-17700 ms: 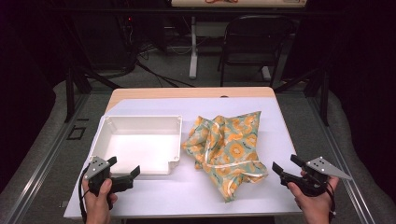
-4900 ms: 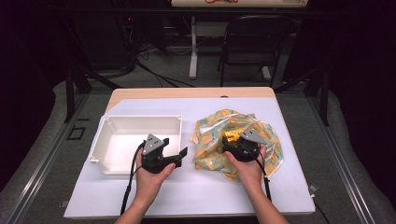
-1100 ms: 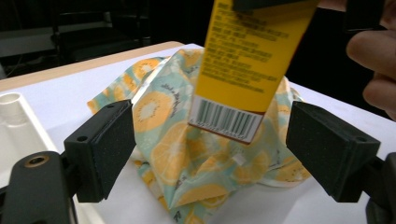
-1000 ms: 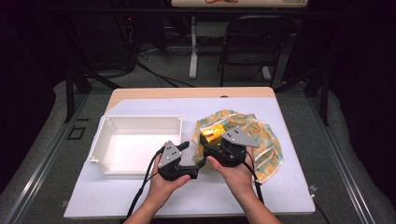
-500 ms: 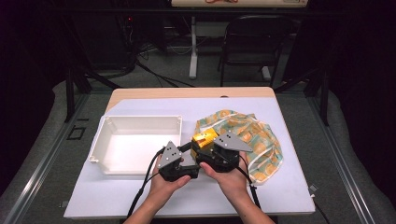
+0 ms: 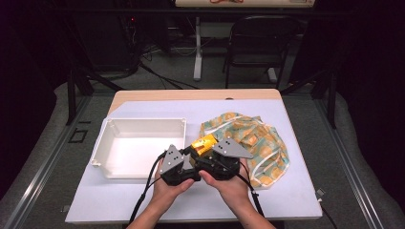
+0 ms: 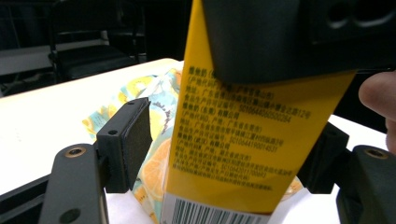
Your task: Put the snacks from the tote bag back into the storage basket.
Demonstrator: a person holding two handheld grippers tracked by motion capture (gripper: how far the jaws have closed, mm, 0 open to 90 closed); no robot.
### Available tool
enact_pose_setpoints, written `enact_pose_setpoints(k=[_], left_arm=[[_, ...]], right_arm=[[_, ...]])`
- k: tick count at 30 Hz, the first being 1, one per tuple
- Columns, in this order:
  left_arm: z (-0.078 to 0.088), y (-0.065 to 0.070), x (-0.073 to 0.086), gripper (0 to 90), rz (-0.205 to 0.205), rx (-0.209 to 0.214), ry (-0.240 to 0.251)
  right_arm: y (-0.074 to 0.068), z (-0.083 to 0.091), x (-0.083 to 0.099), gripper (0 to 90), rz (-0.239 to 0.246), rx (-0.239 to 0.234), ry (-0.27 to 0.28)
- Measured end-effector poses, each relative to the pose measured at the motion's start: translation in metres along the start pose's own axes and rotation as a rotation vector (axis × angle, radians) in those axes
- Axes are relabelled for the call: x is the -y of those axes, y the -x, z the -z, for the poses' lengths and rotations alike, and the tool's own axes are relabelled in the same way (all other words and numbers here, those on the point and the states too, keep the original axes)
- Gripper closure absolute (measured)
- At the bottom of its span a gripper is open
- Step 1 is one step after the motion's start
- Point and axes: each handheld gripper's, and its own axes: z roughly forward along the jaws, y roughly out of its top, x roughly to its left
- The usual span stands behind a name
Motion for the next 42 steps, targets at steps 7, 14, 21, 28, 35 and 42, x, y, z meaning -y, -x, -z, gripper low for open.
enact_pose_setpoints(k=[7,14,21,28,35,42], left_arm=[[0.001,0.0,0.001,34.1,-0.009,0.019,-0.014],[-0.001,0.001,0.003,36.9,0.012,0.023,0.001],[-0.001,-0.001,0.004,37.8,0.023,0.048,0.012],[0.001,-0.001,0.003,39.5,0.014,0.054,0.012],[0.002,-0.001,0.003,43.0,0.007,0.06,0.018],[0.004,-0.002,0.003,46.5,0.014,0.083,0.034]], right_arm=[[-0.005,0.0,-0.001,29.1,-0.001,-0.012,-0.001],[-0.009,-0.001,0.0,29.1,-0.005,-0.019,0.0],[-0.009,-0.001,0.0,29.1,-0.004,-0.018,-0.002],[-0.01,-0.001,0.0,29.0,-0.004,-0.019,-0.004],[-0.011,-0.003,0.001,28.9,-0.005,-0.027,-0.021],[-0.01,-0.002,0.0,28.8,-0.004,-0.035,-0.012]])
